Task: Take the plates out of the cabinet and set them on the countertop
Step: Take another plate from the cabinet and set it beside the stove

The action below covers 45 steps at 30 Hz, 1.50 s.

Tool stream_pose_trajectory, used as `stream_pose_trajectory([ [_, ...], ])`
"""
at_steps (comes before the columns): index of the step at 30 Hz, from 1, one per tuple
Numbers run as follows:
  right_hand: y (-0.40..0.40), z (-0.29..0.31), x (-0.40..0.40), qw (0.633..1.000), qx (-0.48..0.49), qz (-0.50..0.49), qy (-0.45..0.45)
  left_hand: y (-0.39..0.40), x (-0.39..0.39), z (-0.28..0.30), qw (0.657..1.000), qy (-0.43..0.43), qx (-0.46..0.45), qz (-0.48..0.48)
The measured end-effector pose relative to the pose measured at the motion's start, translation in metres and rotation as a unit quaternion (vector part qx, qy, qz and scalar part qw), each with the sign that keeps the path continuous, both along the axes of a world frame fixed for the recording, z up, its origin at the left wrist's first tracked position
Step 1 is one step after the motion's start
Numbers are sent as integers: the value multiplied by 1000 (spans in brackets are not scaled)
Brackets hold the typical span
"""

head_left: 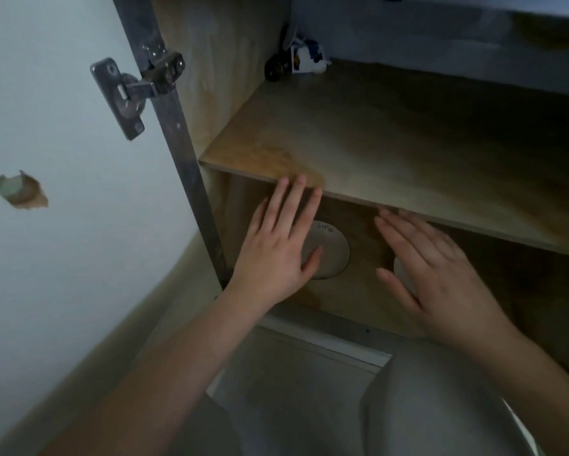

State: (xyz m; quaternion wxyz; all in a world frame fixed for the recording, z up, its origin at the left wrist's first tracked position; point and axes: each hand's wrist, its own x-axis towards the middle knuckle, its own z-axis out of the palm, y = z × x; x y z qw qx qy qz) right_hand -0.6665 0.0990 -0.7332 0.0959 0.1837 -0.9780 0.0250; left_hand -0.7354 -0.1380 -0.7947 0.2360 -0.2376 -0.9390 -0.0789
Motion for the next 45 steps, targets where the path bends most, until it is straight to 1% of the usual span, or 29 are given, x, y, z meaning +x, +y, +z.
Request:
stream_pose_trajectory([
  [4, 2, -11, -2, 995, -20, 62, -74, 0, 10, -34, 999, -14, -11, -34],
  [7, 11, -35, -22, 982, -39, 85, -165, -6, 6, -64, 996, -64, -44, -35],
  [8, 16, -47, -32, 974, -68, 76, -202, -8, 2, -74, 994, -83, -61, -30],
  [10, 27, -78, -55, 947, -142, 48, -282, -12, -8, -93, 988, -125, -91, -30],
  [12, 32, -114, -80, 919, -182, 25, -348, -11, -17, -114, 975, -179, -130, -32],
  [13, 32, -133, -92, 912, -174, 17, -371, -9, -22, -126, 966, -206, -152, -30],
  [15, 25, -165, -111, 908, -127, 14, -399, -3, -28, -148, 948, -263, -180, -17],
  [18, 16, -206, -130, 910, -79, 10, -406, 6, -39, -171, 926, -319, -204, -6],
  [21, 11, -236, -140, 922, 17, 15, -386, 13, -47, -189, 909, -362, -204, 15],
  [24, 5, -252, -150, 920, 108, 4, -376, 22, -52, -205, 902, -385, -194, 28],
  [27, -10, -260, -161, 926, 157, 7, -344, 27, -61, -218, 898, -390, -201, 31],
  [30, -24, -275, -156, 929, 149, 23, -339, 29, -68, -230, 893, -389, -225, 21],
  [33, -24, -290, -144, 938, 127, 35, -322, 30, -70, -243, 898, -391, -202, 22],
  [37, -18, -291, -140, 942, 128, 32, -309, 30, -73, -246, 906, -381, -185, 10],
  [41, -13, -288, -135, 952, 150, 62, -258, 29, -76, -243, 930, -326, -171, -24],
  [43, -9, -287, -135, 953, 151, 69, -255, 28, -78, -244, 937, -304, -164, -43],
  [45, -6, -289, -135, 950, 146, 67, -268, 28, -78, -246, 939, -302, -154, -54],
])
